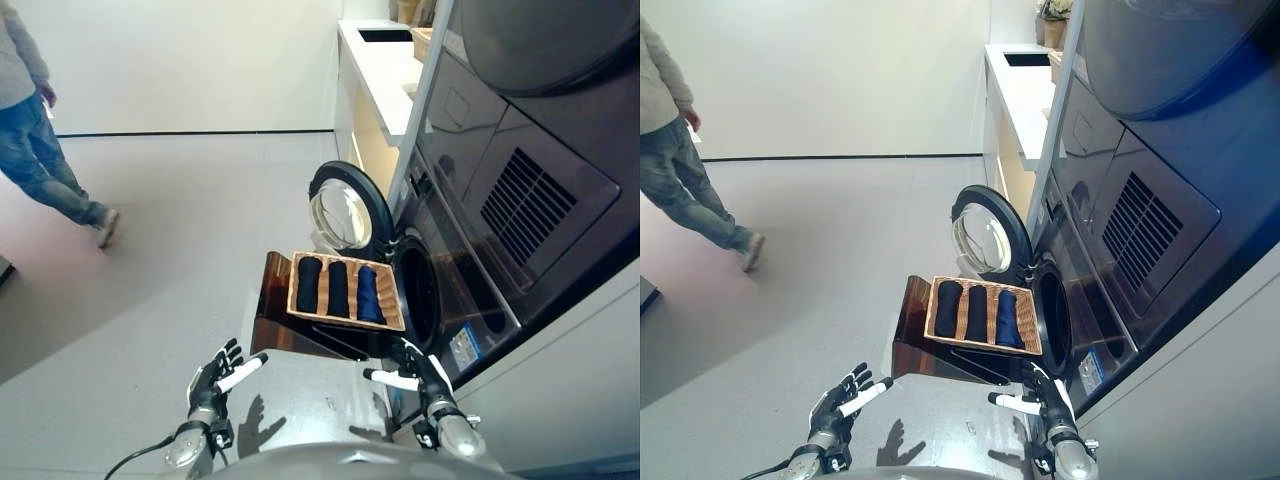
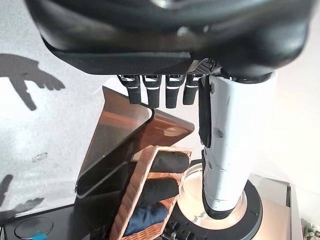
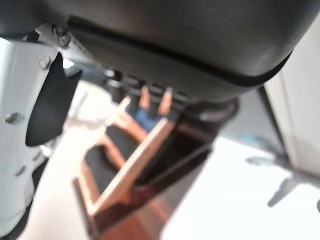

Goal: Pick up the clothes and place them into the washing machine

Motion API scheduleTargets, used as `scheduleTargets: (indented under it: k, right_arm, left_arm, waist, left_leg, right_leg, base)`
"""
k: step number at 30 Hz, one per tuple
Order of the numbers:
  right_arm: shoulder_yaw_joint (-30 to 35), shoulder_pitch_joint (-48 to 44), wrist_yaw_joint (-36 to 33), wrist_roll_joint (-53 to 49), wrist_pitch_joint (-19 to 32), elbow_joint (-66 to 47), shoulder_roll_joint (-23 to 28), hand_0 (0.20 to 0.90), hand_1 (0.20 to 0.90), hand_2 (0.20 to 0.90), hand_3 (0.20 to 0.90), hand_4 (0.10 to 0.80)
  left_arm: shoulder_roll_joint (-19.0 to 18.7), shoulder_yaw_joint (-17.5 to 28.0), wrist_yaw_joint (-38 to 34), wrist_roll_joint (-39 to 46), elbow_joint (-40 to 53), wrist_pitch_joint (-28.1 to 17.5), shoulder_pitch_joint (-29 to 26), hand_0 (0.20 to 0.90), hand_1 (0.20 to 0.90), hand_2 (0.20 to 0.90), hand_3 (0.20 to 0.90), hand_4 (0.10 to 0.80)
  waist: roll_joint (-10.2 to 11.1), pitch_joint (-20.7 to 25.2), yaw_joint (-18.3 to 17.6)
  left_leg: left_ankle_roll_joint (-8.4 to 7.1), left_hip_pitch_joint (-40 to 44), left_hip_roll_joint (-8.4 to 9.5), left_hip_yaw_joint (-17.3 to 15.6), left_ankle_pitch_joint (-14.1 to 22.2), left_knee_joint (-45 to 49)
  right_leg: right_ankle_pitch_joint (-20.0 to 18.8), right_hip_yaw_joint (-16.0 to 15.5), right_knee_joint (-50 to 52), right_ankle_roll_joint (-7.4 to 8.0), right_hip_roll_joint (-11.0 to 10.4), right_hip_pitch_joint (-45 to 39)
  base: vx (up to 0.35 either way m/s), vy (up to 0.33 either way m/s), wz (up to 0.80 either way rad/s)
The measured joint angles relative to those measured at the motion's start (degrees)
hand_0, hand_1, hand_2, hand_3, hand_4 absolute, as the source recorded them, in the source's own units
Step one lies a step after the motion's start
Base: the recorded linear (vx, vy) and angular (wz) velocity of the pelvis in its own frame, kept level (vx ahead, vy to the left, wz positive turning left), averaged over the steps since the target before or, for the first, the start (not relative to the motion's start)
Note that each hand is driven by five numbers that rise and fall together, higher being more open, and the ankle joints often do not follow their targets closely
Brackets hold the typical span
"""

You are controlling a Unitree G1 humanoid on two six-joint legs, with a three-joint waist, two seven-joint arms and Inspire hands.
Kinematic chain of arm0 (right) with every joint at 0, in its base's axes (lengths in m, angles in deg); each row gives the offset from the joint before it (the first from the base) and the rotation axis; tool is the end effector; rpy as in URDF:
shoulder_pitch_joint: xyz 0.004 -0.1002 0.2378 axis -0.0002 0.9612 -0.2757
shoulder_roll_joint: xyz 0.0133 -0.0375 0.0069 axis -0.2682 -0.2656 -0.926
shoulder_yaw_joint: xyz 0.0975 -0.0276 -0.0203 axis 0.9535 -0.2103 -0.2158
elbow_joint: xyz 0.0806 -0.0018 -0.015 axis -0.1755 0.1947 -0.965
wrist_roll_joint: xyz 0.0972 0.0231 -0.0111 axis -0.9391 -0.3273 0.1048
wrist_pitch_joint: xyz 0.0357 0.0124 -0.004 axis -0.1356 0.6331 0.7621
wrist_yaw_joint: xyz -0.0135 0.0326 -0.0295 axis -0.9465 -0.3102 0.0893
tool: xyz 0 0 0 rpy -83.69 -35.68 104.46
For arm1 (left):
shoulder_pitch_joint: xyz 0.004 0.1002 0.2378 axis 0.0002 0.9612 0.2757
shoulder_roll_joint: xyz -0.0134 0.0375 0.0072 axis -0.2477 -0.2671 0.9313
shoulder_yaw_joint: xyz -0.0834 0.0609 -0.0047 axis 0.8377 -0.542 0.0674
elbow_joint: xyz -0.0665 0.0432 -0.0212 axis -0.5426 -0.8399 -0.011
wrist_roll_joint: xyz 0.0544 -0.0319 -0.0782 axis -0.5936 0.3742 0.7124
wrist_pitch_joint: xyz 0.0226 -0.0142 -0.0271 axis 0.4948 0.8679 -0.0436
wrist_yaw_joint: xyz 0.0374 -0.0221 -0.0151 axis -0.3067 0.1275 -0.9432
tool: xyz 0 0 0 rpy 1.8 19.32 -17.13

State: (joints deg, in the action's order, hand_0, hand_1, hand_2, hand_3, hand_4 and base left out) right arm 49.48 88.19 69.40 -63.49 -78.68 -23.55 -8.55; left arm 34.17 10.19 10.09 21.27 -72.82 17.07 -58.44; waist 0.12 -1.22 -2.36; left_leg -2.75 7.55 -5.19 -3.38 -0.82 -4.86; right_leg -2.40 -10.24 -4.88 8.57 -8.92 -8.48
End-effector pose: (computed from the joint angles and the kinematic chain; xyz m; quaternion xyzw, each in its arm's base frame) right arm 0.0891 -0.1993 -0.0800 -0.0863 0.3372 -0.0258 0.9371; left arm 0.0764 0.1912 -0.0817 -0.0868 0.3473 0.0891 0.9295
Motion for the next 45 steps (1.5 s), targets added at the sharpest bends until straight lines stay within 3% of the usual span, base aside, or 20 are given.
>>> scheduleTargets:
  k: [45]
  right_arm:
    - [0.0, 0.0, 0.02, 0.0, 0.0, 0.0, 0.0, 0.9, 0.9, 0.9, 0.9, 0.8]
  left_arm:
    - [0.02, 0.01, 0.14, 1.0, 0.0, 0.0, 0.04, 0.9, 0.9, 0.9, 0.9, 0.8]
  waist:
    - [-0.17, -0.12, 0.04]
  left_leg:
    - [0.0, -0.09, -0.02, 0.17, 0.0, 0.0]
  right_leg:
    - [0.02, -0.01, -0.05, 0.01, 0.02, 0.03]
  base:
    - [0.0, -0.002, 0.0]
